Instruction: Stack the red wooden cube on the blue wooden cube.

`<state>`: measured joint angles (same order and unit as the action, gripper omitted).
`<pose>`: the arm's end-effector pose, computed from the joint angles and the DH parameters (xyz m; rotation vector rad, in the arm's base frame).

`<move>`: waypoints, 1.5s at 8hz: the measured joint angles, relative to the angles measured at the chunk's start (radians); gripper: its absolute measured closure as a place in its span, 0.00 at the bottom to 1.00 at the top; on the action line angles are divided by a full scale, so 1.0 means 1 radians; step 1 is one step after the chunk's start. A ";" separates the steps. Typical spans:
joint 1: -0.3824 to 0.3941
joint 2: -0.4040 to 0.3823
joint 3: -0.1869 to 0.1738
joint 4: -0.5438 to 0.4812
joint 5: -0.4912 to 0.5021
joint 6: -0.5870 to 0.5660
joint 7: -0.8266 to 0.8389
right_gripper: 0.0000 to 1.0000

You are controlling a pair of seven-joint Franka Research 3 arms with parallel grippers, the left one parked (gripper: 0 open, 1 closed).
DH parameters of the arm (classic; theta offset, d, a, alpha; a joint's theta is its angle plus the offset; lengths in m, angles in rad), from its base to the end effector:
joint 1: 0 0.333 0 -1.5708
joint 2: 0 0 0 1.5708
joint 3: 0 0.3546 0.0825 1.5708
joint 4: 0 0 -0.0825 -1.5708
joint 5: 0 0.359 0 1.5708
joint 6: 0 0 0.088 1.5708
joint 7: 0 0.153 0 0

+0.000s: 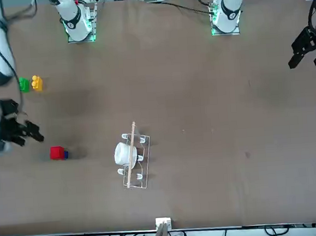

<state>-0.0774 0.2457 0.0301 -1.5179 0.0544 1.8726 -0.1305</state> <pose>0.6381 -0.0257 0.5268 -3.0847 -0.1058 -0.1761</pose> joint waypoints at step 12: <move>0.040 -0.061 0.000 0.229 -0.079 -0.404 0.183 0.00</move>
<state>-0.0378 0.1852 0.0297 -1.2893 -0.0242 1.4685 0.0524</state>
